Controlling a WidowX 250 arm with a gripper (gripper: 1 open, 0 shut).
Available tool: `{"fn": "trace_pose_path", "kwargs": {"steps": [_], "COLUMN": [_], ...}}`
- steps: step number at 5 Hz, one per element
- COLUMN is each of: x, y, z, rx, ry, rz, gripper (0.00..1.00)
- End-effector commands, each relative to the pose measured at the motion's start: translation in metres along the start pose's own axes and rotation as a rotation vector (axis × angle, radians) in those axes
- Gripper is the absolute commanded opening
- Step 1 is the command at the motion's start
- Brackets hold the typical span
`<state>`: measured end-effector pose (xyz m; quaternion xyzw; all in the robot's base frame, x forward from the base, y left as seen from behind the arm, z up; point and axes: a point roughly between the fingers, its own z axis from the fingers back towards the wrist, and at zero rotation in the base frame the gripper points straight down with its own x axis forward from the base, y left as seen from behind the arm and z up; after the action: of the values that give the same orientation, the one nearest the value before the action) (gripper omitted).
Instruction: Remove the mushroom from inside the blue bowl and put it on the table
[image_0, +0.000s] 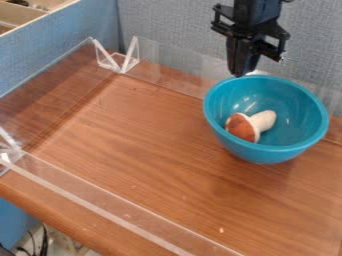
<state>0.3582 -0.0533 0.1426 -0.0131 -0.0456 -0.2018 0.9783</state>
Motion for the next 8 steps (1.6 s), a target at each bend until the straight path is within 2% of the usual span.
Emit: {"fn": "trace_pose_path", "kwargs": {"steps": [1,4,6,7,8], "x": [0.0,0.003,0.009,0.012,0.012], "y": [-0.002,-0.013,-0.027,-0.029,-0.027], "z": [0.021,-0.01,-0.058,-0.075,-0.078], "rx": [0.013,-0.019,-0.051,-0.057,-0.058], "ry": [-0.067,-0.032,0.022,0.045,0.053], "rz": [-0.016,-0.056,-0.112,-0.118,-0.122], "gripper": [1.0,1.0,1.0,1.0,0.0]}}
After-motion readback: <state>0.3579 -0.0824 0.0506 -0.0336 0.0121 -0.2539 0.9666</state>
